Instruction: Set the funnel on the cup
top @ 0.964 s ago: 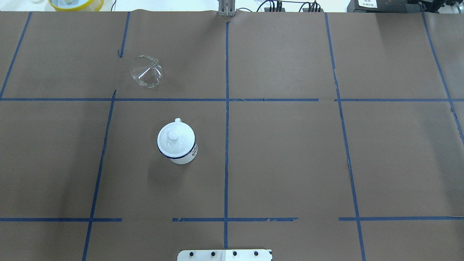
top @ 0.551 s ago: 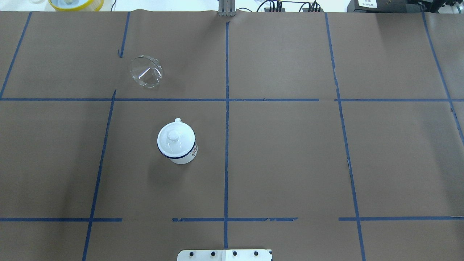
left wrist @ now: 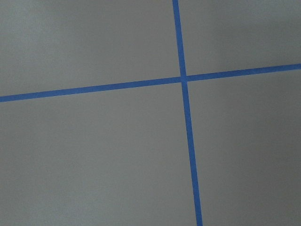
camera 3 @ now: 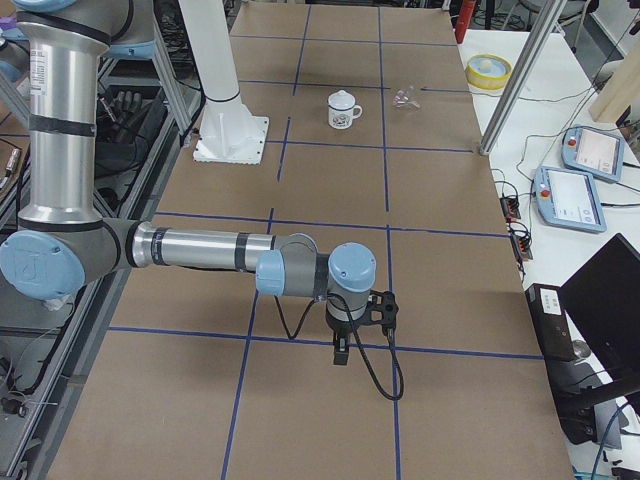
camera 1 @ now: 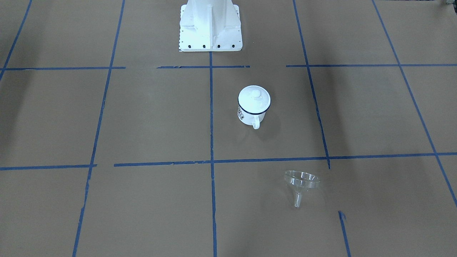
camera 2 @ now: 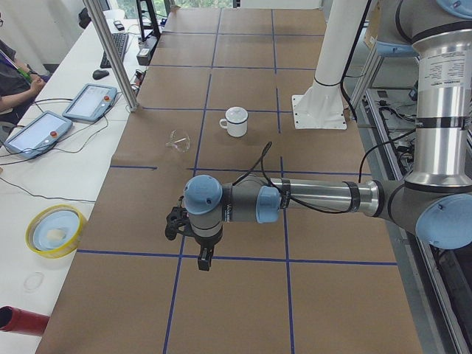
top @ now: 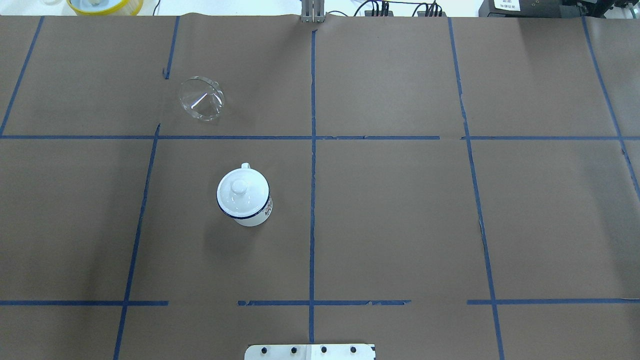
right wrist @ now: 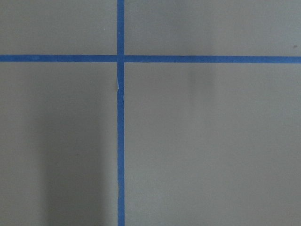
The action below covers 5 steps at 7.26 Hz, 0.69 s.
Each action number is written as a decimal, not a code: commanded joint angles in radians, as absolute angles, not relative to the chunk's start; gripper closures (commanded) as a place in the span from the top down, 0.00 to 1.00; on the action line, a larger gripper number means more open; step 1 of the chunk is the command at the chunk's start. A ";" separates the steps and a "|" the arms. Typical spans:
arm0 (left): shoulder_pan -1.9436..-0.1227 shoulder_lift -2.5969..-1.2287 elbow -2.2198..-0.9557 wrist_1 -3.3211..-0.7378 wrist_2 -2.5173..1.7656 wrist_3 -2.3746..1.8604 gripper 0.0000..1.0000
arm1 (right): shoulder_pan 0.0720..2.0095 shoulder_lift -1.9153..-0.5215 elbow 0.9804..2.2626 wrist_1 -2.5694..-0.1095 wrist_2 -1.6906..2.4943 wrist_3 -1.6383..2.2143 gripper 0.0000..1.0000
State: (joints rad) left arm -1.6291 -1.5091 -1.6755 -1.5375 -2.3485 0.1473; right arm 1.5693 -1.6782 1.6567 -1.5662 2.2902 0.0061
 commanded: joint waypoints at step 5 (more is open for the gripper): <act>-1.628 -1.682 -1.770 -1.317 -2.342 0.135 1.00 | 1.569 -1.678 1.657 -1.566 2.290 0.006 1.00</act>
